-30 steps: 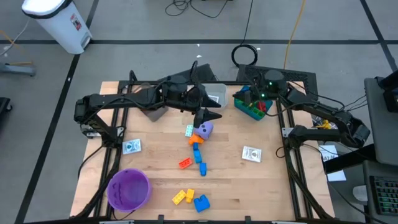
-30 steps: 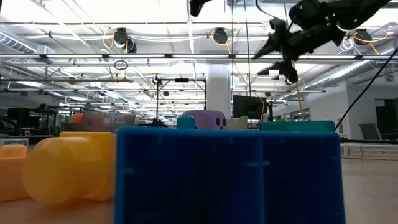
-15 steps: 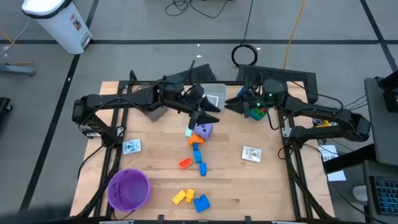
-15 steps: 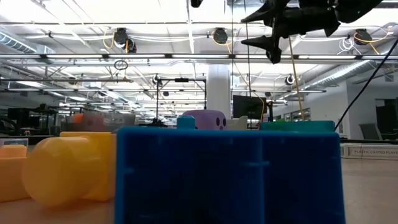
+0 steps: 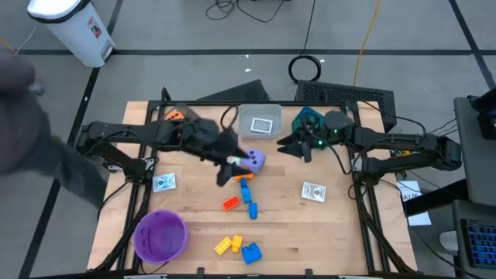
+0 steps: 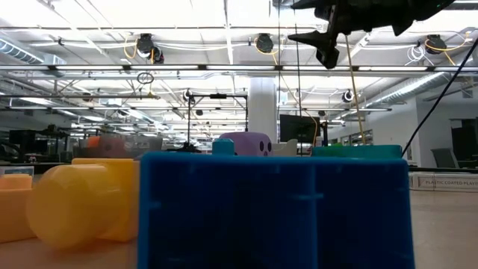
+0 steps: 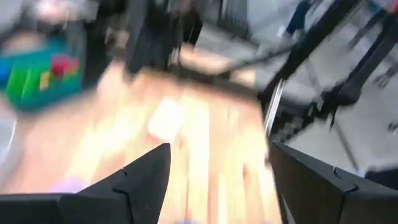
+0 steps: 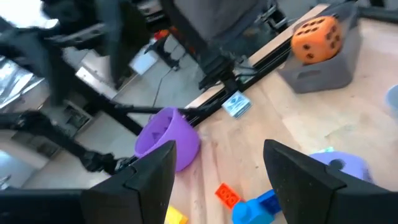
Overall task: Pick & Place Toys
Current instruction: Put the blue deck of cards into the gray bin
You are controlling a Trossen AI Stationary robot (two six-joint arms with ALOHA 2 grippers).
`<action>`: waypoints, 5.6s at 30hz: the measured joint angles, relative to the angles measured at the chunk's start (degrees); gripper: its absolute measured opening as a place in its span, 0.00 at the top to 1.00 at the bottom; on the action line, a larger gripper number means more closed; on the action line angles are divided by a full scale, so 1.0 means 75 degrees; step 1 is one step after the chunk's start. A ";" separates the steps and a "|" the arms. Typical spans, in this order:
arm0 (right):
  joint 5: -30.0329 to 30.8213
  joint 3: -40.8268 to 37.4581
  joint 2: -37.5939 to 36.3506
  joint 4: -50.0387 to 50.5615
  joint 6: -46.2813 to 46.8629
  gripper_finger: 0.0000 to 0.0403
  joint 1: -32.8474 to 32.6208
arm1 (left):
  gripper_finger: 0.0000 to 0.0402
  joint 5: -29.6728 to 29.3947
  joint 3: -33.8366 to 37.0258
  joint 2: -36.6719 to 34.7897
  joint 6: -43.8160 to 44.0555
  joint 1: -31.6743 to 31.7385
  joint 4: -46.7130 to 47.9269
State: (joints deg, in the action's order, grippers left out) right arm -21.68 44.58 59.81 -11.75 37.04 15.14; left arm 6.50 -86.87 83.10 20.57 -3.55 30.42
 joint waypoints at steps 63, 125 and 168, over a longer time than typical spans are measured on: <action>0.1520 -0.0003 0.0772 0.0461 -0.1259 0.42 -0.1012 | 0.30 -0.0125 0.5380 -0.1470 -0.0049 -0.0379 0.6191; 0.1476 -0.0003 0.0772 0.1490 -0.1489 0.42 -0.0912 | 0.16 0.0649 0.5920 0.1002 -0.1650 0.0688 0.5323; 0.1508 -0.0003 0.0772 0.1314 -0.1732 0.42 -0.0910 | 0.16 -0.0568 0.3923 0.1045 -0.2631 0.1050 0.1927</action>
State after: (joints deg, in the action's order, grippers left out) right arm -10.37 44.56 65.60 -1.90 24.05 8.32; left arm 2.24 -57.45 90.94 0.84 4.33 44.87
